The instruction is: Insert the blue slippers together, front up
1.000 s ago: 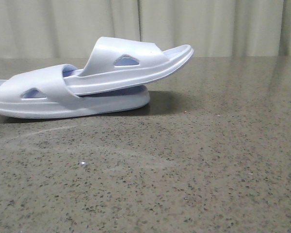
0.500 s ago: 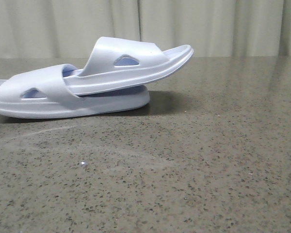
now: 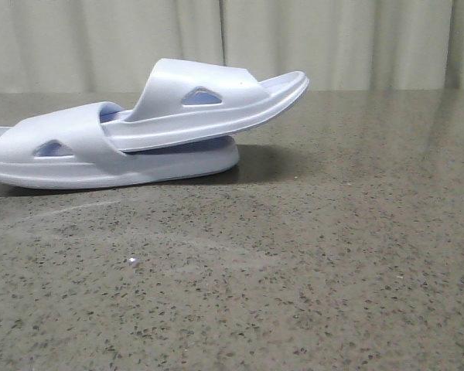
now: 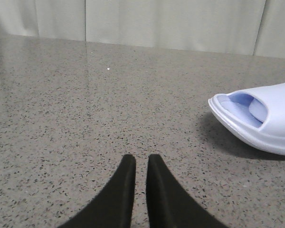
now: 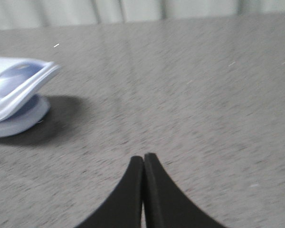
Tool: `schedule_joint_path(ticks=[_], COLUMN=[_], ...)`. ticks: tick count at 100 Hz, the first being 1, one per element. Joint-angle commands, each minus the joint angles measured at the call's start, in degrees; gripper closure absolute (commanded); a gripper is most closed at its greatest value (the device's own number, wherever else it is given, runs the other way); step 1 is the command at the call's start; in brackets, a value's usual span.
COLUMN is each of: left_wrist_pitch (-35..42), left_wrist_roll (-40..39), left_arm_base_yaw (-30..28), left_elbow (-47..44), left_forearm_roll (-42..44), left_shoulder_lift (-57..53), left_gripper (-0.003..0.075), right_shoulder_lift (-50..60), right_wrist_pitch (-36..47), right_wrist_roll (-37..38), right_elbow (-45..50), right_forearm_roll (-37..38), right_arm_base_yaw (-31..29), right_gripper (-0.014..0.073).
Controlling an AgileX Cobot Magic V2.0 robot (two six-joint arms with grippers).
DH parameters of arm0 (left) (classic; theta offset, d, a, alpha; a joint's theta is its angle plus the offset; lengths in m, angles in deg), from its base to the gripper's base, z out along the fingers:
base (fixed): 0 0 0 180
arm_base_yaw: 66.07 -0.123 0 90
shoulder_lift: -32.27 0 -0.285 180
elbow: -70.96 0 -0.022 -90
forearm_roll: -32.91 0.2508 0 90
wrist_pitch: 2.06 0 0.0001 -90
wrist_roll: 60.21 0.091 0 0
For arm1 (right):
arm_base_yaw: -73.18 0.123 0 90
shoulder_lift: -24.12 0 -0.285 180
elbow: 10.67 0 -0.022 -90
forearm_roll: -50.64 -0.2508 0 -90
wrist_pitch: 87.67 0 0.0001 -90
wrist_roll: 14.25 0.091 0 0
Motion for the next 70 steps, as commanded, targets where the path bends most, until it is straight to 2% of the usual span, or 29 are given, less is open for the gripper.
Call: schedule_joint_path(ticks=[1, 4, 11, 19, 26, 37, 43, 52, 70], left_wrist_pitch=[4.2, 4.2, 4.2, 4.2, 4.2, 4.2, 4.2, 4.2, 4.2], left_wrist_roll=[-0.4, -0.4, -0.4, -0.4, -0.4, -0.4, -0.4, -0.4, -0.4], left_arm_base_yaw=[-0.2, -0.2, -0.2, -0.2, -0.2, -0.2, -0.2, -0.2, -0.2], left_elbow=[-0.5, -0.5, -0.5, -0.5, -0.5, -0.5, -0.5, -0.5, -0.5], left_forearm_roll=[-0.6, -0.6, -0.6, -0.6, -0.6, -0.6, -0.6, -0.6, -0.6], left_shoulder_lift=[-1.6, -1.6, -1.6, -1.6, -1.6, -1.6, -1.6, -1.6, -1.6], left_gripper=[0.0705, 0.0705, 0.0705, 0.0705, 0.0705, 0.0705, 0.0705, 0.0705, 0.0705], right_shoulder_lift=[1.6, 2.4, 4.5, 8.1, 12.7, 19.2, 22.6, 27.2, 30.0], right_wrist_pitch=[7.2, 8.9, 12.0, 12.5, 12.5, 12.3, 4.6, -2.1, -3.7], right_wrist_roll=[14.8, 20.4, 31.7, 39.8, 42.9, 43.4, 43.6, 43.6, 43.6], right_elbow=[-0.3, 0.7, 3.9, 8.2, 11.2, 15.3, 15.3, 15.3, 15.3], right_forearm_roll=[16.8, 24.5, 36.4, 45.1, 50.2, 51.4, 51.7, 51.8, 52.8], right_arm_base_yaw=[0.0, -0.2, -1.7, -4.6, -7.3, -11.6, -14.1, -16.6, -17.4], right_gripper=[0.0683, 0.0683, 0.0683, 0.0683, 0.0683, 0.0683, 0.0683, 0.0683, 0.0683])
